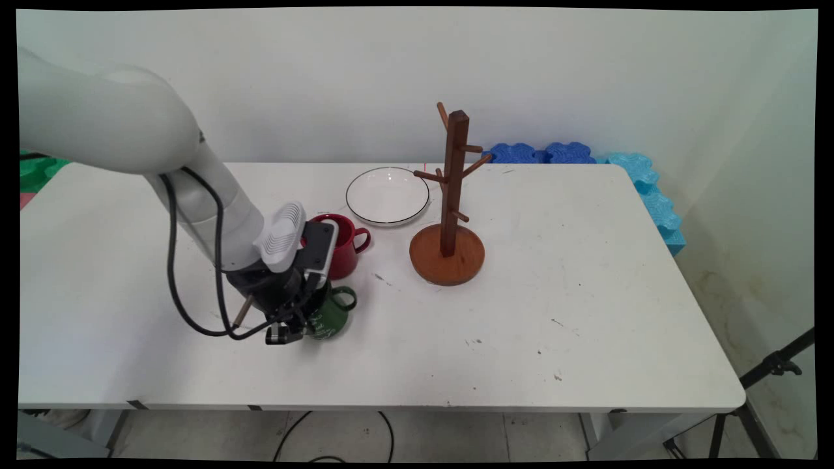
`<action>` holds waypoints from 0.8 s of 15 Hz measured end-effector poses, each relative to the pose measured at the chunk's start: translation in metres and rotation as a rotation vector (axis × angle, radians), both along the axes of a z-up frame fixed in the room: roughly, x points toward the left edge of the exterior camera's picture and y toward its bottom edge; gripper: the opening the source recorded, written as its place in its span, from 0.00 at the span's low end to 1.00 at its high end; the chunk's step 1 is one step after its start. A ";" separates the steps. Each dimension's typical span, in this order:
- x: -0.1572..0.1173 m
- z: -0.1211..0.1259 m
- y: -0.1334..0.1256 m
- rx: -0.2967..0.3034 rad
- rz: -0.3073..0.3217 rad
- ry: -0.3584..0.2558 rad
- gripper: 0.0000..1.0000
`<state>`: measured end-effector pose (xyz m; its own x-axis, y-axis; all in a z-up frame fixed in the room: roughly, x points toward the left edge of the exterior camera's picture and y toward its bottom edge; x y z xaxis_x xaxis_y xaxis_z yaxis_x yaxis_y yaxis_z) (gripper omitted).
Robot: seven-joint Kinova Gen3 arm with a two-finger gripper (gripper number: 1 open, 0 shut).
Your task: Place the picked object on the table
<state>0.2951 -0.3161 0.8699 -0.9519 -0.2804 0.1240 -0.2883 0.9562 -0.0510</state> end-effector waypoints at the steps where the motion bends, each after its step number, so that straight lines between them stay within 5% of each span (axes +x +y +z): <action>1: -0.001 -0.003 -0.001 0.001 -0.002 -0.001 0.00; 3: -0.004 -0.008 -0.003 0.003 -0.005 0.000 0.00; 4: -0.005 -0.010 -0.003 0.004 -0.006 0.001 1.00; 12: -0.012 -0.018 -0.003 0.004 -0.016 0.023 1.00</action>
